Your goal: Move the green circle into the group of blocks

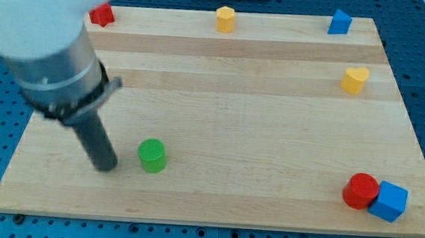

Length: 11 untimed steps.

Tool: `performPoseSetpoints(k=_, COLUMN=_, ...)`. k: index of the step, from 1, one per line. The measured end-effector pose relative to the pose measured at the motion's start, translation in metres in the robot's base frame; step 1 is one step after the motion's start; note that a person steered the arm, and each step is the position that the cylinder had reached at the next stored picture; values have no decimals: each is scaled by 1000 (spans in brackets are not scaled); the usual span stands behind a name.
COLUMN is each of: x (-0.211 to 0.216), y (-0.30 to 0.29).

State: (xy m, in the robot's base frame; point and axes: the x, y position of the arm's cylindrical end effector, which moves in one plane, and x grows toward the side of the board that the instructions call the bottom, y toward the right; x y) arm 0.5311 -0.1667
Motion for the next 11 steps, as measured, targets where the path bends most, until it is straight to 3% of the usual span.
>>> performPoseSetpoints(k=1, x=-42, y=22)
performPoseSetpoints(k=5, x=15, y=44)
performPoseSetpoints(k=8, x=16, y=217)
performPoseSetpoints(k=10, x=8, y=298)
performPoseSetpoints(k=11, x=-16, y=317)
